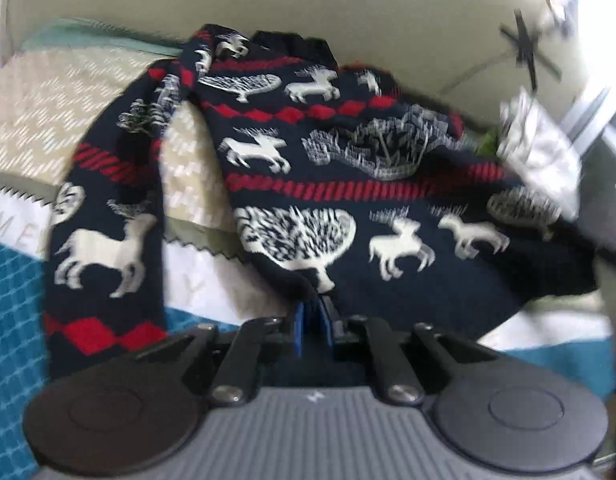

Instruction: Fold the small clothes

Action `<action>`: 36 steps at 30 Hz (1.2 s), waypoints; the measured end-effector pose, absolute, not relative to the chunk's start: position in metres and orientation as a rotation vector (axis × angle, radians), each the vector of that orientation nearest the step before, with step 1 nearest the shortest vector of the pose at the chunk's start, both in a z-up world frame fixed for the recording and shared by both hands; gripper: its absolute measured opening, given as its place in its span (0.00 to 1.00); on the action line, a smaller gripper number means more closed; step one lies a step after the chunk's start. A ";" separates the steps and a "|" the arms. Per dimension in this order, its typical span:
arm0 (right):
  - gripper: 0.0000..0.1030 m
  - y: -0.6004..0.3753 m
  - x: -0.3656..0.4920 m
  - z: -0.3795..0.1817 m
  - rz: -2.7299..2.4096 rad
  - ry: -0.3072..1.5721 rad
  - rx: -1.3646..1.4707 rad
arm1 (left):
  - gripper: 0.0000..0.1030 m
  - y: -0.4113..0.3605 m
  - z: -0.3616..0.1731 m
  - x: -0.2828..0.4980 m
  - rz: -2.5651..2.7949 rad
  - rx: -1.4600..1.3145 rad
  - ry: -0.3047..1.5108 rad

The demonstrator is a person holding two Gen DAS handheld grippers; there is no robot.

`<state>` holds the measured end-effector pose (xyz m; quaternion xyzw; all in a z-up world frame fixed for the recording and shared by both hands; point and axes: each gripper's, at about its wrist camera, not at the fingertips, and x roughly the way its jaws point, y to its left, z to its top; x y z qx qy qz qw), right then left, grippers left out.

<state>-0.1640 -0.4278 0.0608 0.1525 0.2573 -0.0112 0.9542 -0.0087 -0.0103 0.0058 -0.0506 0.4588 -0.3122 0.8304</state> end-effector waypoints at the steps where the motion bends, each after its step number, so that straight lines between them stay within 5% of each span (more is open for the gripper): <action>1: 0.00 -0.425 -0.167 0.067 -0.002 0.516 0.308 | 0.08 0.007 0.019 -0.012 -0.674 -0.139 0.948; 6: 0.00 -0.403 -0.192 0.091 0.134 0.551 0.280 | 0.08 0.092 0.074 -0.062 -0.584 -0.138 0.800; 14: 0.04 -0.363 -0.218 0.040 0.138 0.815 0.176 | 0.17 0.124 0.022 -0.085 -0.569 -0.138 0.948; 15: 0.09 -0.367 -0.215 0.036 0.118 0.830 0.185 | 0.20 0.128 0.021 -0.079 -0.525 -0.142 0.928; 17: 0.62 -0.377 -0.211 0.041 0.056 0.814 0.212 | 0.34 0.136 0.025 -0.066 -0.446 -0.152 0.879; 20: 0.65 -0.384 -0.207 0.060 0.043 0.708 0.218 | 0.53 0.136 0.023 -0.041 -0.377 -0.153 0.850; 26: 0.64 -0.351 -0.173 0.067 0.152 0.651 0.178 | 0.53 0.103 -0.012 -0.013 -0.404 -0.112 0.971; 28: 0.64 -0.335 -0.160 0.065 0.202 0.655 0.148 | 0.46 0.092 -0.013 -0.017 -0.408 -0.057 0.937; 29: 0.64 -0.325 -0.151 0.061 0.228 0.655 0.137 | 0.14 0.086 -0.013 -0.018 -0.410 -0.034 0.925; 30: 0.64 -0.318 -0.143 0.059 0.252 0.652 0.133 | 0.08 0.082 -0.015 -0.015 -0.431 -0.030 0.940; 36: 0.63 -0.276 -0.098 0.054 0.367 0.631 0.144 | 0.06 0.163 0.034 0.009 -0.249 -0.262 0.798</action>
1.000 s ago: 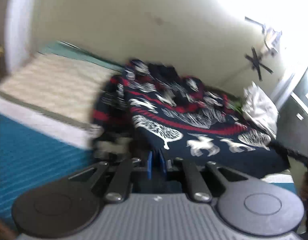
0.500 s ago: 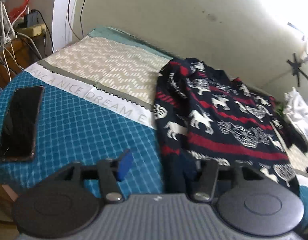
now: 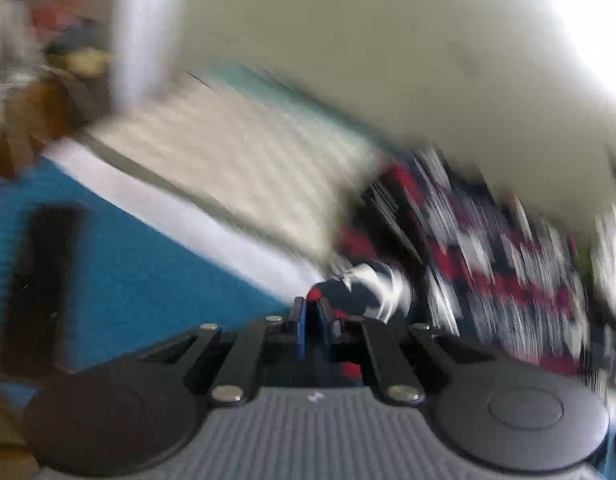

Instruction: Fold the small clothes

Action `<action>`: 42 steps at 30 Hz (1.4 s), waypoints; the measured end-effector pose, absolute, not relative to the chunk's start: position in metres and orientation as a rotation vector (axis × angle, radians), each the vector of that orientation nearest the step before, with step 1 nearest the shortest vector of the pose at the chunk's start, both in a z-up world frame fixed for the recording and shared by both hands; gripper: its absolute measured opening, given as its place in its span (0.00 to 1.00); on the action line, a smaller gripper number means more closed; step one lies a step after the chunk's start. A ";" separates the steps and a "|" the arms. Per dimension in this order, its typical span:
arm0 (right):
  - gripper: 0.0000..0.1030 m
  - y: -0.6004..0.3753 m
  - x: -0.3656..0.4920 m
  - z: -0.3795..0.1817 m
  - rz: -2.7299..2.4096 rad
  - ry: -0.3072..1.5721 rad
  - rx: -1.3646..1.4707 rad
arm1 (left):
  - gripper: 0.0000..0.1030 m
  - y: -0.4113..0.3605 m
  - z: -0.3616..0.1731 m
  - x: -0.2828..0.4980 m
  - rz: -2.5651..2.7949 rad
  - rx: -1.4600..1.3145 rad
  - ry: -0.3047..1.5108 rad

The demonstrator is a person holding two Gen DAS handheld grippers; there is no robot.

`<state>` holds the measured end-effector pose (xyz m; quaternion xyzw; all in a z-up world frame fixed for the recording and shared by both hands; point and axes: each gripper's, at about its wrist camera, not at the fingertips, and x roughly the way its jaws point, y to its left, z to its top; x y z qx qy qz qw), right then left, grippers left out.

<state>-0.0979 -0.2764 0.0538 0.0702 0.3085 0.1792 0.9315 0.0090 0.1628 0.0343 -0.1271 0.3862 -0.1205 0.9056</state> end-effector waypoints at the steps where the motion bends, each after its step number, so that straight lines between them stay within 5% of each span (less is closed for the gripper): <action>1: 0.62 -0.271 -0.093 0.055 0.386 0.625 0.150 | 0.06 0.184 0.045 0.010 -0.207 -0.325 0.762; 7: 0.62 -0.247 -0.067 0.045 0.457 0.629 0.172 | 0.06 0.242 0.114 0.006 -0.197 -0.507 0.602; 18: 0.61 -0.266 -0.050 0.037 0.485 0.635 0.284 | 0.07 0.096 0.164 0.009 -0.667 -0.418 0.663; 21: 0.61 -0.282 -0.049 0.038 0.467 0.617 0.337 | 0.19 0.054 0.170 -0.023 -0.813 -0.266 0.635; 23: 0.62 -0.291 -0.048 0.035 0.461 0.624 0.377 | 0.37 0.048 0.180 -0.042 -0.807 -0.195 0.557; 27: 0.62 -0.300 -0.043 0.028 0.478 0.638 0.446 | 0.38 0.042 0.191 -0.041 -0.719 -0.154 0.527; 42: 0.60 -0.252 -0.058 0.013 0.722 0.800 0.359 | 0.33 -0.043 0.008 0.180 -0.371 0.076 1.028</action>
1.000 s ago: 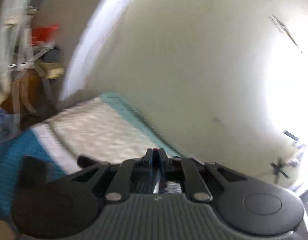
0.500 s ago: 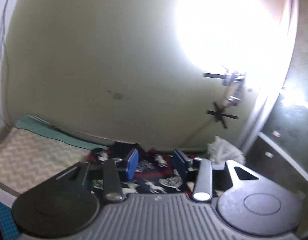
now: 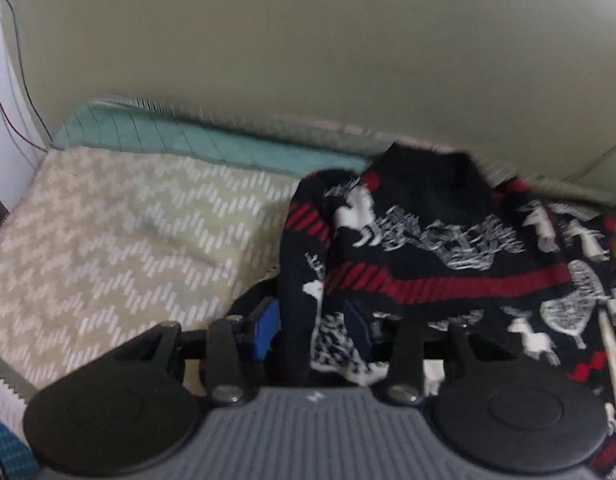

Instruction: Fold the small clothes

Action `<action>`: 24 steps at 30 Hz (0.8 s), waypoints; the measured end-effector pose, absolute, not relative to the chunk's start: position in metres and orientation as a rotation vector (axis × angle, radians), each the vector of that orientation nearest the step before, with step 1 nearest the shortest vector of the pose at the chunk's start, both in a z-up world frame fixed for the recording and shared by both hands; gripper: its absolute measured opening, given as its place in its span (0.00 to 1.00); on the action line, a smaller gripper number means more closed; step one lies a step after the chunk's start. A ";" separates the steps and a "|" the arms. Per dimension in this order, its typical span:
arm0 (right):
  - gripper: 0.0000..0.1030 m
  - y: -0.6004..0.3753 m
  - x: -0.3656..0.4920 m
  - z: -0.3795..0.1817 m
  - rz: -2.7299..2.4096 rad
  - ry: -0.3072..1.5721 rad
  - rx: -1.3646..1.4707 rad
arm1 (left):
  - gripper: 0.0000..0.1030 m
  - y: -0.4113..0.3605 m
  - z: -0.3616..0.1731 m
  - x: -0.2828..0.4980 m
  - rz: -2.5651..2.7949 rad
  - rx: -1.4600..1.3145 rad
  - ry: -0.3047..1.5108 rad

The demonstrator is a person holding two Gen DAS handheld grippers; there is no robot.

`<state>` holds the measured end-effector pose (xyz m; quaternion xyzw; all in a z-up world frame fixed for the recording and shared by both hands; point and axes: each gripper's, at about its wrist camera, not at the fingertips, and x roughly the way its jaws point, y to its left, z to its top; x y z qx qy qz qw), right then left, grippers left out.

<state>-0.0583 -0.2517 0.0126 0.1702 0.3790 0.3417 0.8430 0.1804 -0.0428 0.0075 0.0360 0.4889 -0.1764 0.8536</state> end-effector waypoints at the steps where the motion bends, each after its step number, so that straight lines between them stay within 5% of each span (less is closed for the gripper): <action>1: 0.58 -0.245 -0.060 0.011 0.726 0.810 0.324 | 0.10 -0.044 0.001 0.185 -0.380 0.059 1.064; 3: 0.45 -0.236 -0.064 0.013 0.710 0.788 0.240 | 0.06 -0.047 -0.004 0.192 -0.391 0.023 1.099; 4: 0.21 -0.233 -0.063 0.015 0.690 0.787 0.202 | 0.06 -0.045 0.001 0.192 -0.389 0.002 1.081; 5: 0.12 -0.233 -0.061 0.016 0.681 0.792 0.191 | 0.06 -0.041 0.008 0.193 -0.397 -0.026 1.055; 7: 0.10 -0.238 -0.059 0.024 0.671 0.765 0.171 | 0.06 -0.030 0.028 0.194 -0.408 -0.111 0.998; 12: 0.10 -0.254 -0.050 0.087 0.455 0.488 -0.114 | 0.06 0.015 0.075 0.200 -0.410 -0.376 0.831; 17: 0.14 -0.277 -0.042 0.108 0.049 0.141 -0.460 | 0.12 0.021 0.057 0.210 -0.385 -0.495 0.814; 18: 0.19 -0.283 -0.039 0.101 -0.016 0.127 -0.489 | 0.13 0.015 0.047 0.212 -0.346 -0.465 0.831; 19: 0.54 -0.291 -0.033 0.091 -0.053 0.157 -0.495 | 0.18 0.010 0.037 0.216 -0.325 -0.426 0.856; 20: 0.70 -0.299 -0.030 0.081 -0.055 0.206 -0.474 | 0.21 0.008 0.028 0.219 -0.322 -0.402 0.881; 23: 0.47 -0.320 -0.027 0.054 -0.012 0.378 -0.349 | 0.21 0.009 0.001 0.228 -0.316 -0.414 0.941; 24: 0.47 -0.323 -0.028 0.049 -0.001 0.409 -0.319 | 0.22 0.010 -0.005 0.230 -0.317 -0.417 0.951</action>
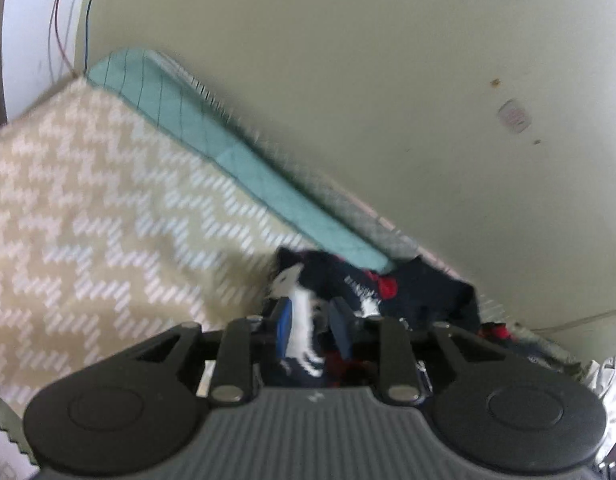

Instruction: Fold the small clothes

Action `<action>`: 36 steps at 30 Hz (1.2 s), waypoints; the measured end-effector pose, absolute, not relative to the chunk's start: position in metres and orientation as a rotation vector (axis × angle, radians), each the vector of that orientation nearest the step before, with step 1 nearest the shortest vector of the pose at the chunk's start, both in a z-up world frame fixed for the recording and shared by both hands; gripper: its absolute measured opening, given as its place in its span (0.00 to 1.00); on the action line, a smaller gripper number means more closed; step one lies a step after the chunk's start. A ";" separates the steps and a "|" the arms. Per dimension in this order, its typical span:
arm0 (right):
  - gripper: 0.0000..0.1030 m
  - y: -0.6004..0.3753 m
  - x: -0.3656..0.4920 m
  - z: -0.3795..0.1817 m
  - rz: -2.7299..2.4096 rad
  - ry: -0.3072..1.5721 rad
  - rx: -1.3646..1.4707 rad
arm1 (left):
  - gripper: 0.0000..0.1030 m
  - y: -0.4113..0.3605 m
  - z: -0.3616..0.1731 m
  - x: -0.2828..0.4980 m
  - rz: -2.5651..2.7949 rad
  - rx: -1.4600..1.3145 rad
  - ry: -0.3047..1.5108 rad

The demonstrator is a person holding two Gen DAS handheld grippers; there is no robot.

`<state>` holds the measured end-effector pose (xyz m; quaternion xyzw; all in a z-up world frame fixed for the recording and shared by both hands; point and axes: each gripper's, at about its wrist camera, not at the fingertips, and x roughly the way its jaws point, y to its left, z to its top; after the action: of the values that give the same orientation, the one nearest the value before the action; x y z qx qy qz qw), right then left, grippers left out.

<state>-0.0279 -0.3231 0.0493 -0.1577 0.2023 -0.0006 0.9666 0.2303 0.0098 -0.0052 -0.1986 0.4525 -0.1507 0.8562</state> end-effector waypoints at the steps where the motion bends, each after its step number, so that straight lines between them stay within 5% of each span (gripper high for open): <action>1: 0.47 -0.327 -0.029 0.046 0.005 0.430 -0.285 | 0.24 0.010 -0.009 0.232 -0.316 -0.416 0.955; 5: 0.47 -0.349 -0.010 0.050 0.069 0.488 -0.104 | 0.44 0.013 -0.019 0.235 -0.311 -0.413 0.937; 15: 0.40 -0.400 0.115 0.027 -0.007 0.640 0.287 | 0.45 0.012 -0.044 0.231 -0.363 -0.445 0.928; 21: 0.52 -0.406 0.156 0.014 0.038 0.667 0.327 | 0.45 0.007 -0.058 0.237 -0.371 -0.451 0.938; 22: 0.50 -0.403 0.163 0.012 0.064 0.685 0.333 | 0.43 0.005 -0.058 0.238 -0.370 -0.451 0.940; 24: 0.10 -0.394 0.171 0.013 0.101 0.715 0.316 | 0.41 0.001 -0.058 0.240 -0.363 -0.449 0.941; 25: 0.00 -0.387 0.170 0.019 0.103 0.706 0.282 | 0.34 0.000 -0.058 0.240 -0.365 -0.445 0.937; 27: 0.00 -0.384 0.152 0.041 0.076 0.612 0.247 | 0.29 -0.002 -0.055 0.239 -0.354 -0.448 0.924; 33: 0.02 -0.414 0.105 0.073 -0.175 0.563 0.220 | 0.38 -0.019 -0.054 0.241 -0.341 -0.414 0.894; 34: 0.15 -0.417 0.101 0.068 -0.180 0.603 0.215 | 0.48 -0.021 -0.054 0.241 -0.337 -0.413 0.894; 35: 0.40 -0.419 0.097 0.063 -0.173 0.636 0.219 | 0.59 -0.023 -0.054 0.239 -0.337 -0.417 0.890; 36: 0.46 -0.420 0.091 0.061 -0.178 0.637 0.226 | 0.62 -0.023 -0.053 0.236 -0.338 -0.422 0.881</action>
<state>0.0907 -0.4197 0.0615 0.1106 0.3118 -0.0872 0.9396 0.2361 -0.0228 -0.0532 -0.2017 0.4213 -0.1618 0.8693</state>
